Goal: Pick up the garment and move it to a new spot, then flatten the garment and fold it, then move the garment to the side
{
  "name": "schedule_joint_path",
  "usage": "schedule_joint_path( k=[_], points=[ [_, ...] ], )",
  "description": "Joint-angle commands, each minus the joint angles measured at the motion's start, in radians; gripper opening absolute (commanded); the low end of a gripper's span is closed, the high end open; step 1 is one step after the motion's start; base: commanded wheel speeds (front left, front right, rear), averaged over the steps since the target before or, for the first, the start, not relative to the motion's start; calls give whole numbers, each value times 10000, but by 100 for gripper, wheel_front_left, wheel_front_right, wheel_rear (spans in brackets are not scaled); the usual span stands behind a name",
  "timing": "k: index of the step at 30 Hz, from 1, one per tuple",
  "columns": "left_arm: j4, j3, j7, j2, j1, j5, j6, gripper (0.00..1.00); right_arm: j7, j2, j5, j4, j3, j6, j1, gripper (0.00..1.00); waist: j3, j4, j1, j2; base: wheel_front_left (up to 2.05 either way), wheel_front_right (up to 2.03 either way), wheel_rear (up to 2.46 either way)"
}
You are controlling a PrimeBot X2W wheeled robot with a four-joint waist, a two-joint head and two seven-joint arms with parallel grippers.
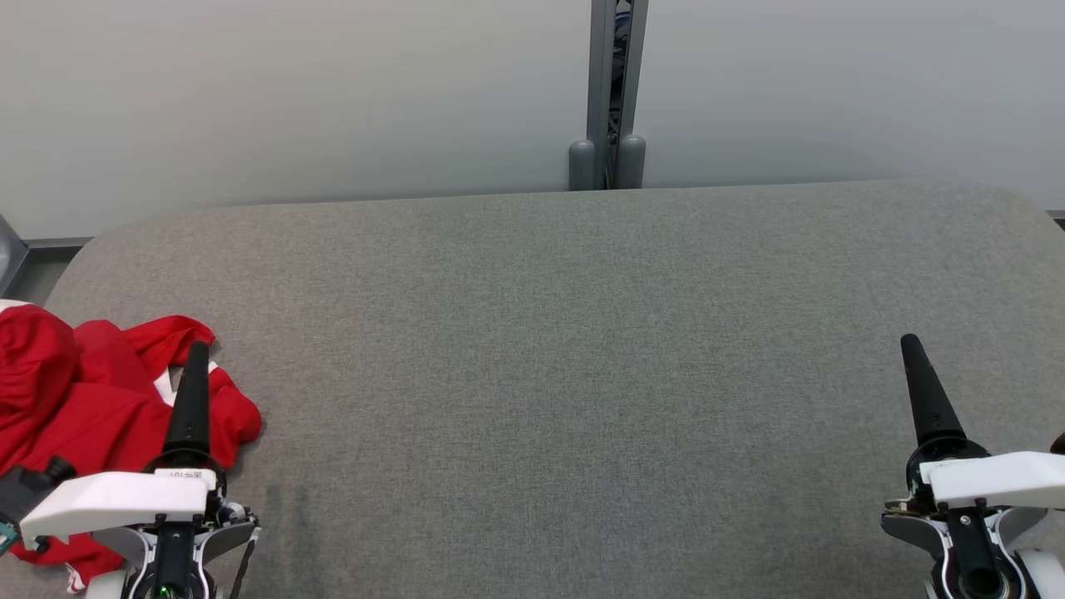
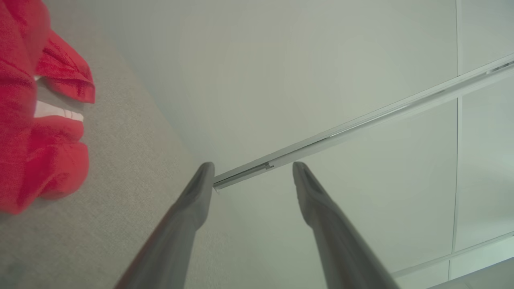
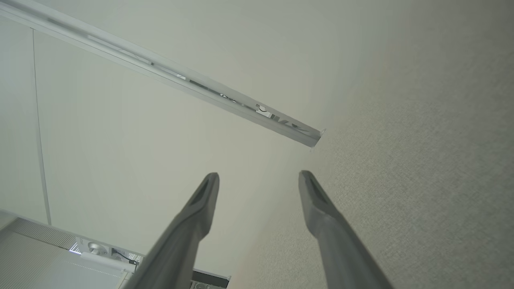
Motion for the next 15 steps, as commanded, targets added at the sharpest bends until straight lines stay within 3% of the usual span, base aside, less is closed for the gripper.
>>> schedule_joint_path(
  k=[1, 15],
  points=[
    [-228, -54, -117, 151, -416, 692, -20, 100, -118, -145, -680, -282, -12, 32, -173, 100, -8, 8, 0, 0, 0, 0, 0],
    [-550, -563, -671, 339, -241, 4306, 296, 100, -485, -386, -4378, -477, 367, 42, -19, 100, -146, 76, 0, 0, 0, 0, 0]
  ],
)
